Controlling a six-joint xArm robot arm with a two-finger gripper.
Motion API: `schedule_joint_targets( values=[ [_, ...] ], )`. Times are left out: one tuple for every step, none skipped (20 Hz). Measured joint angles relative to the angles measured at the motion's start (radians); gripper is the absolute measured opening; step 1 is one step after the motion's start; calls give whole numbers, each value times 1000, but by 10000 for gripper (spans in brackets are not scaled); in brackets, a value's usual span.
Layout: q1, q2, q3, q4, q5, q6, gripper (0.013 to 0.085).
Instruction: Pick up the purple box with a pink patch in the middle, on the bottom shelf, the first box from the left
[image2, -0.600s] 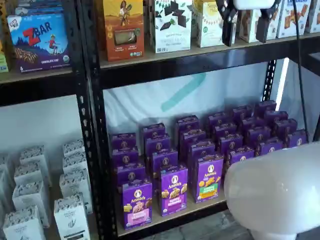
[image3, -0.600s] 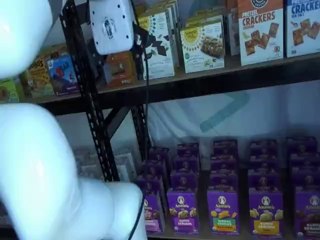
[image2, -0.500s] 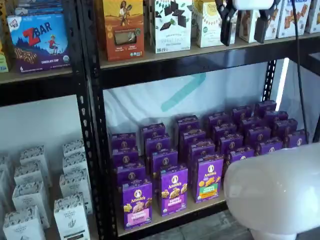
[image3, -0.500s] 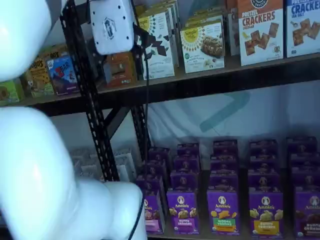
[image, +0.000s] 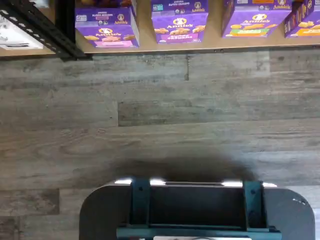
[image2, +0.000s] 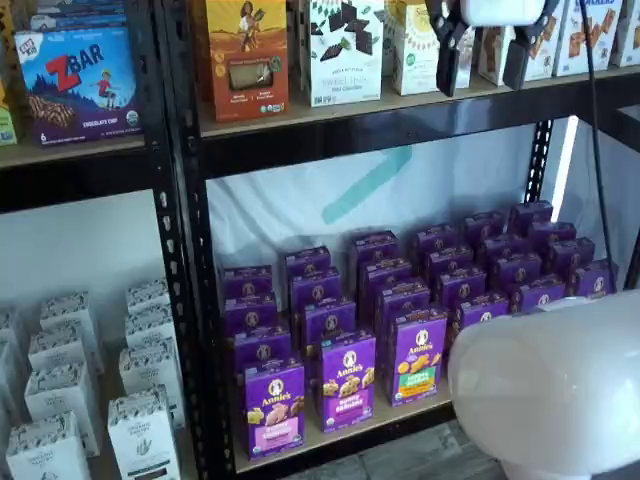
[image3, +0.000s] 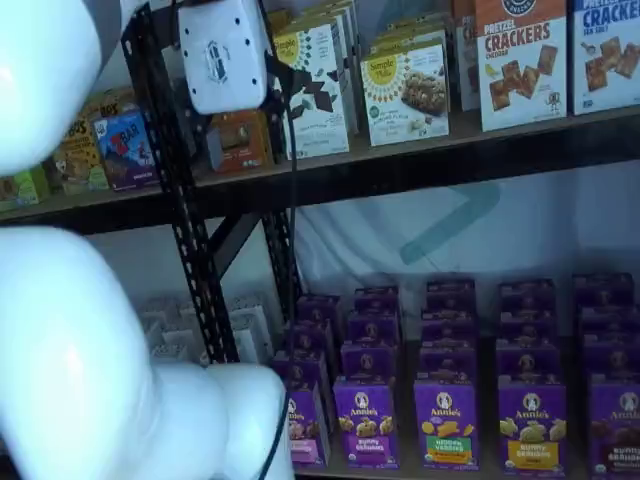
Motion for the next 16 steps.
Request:
schedule_joint_targets(
  values=[
    [7,-2,9,-2,-7,6,850],
    [19,-2,20,-9,-11,16,850],
    [27,-2,28,-14,-13,22,850],
    [33,-4,41,-18,-19,26,850],
    [42,-9,57,-25,-28,33,850],
    [51,-13,74,-32,-37,39,850],
    [53,-18,94,-33,-48,41,850],
    [54,-25,113,-32,-60,43,850],
    [58,-34,136,-35,-78,45,850],
    [59,-42,157,-35,-94,46,850],
    [60,-48,178,-34,-109,48,850],
    [62,-54,197,-34,-123,49,850],
    [67,-60,217,-36,-139,53,850],
    [75,-65,235,-43,-152,59,850],
    [83,-67,252,-49,-163,65,850],
    [87,-68,268,-51,-172,69,850]
  ],
)
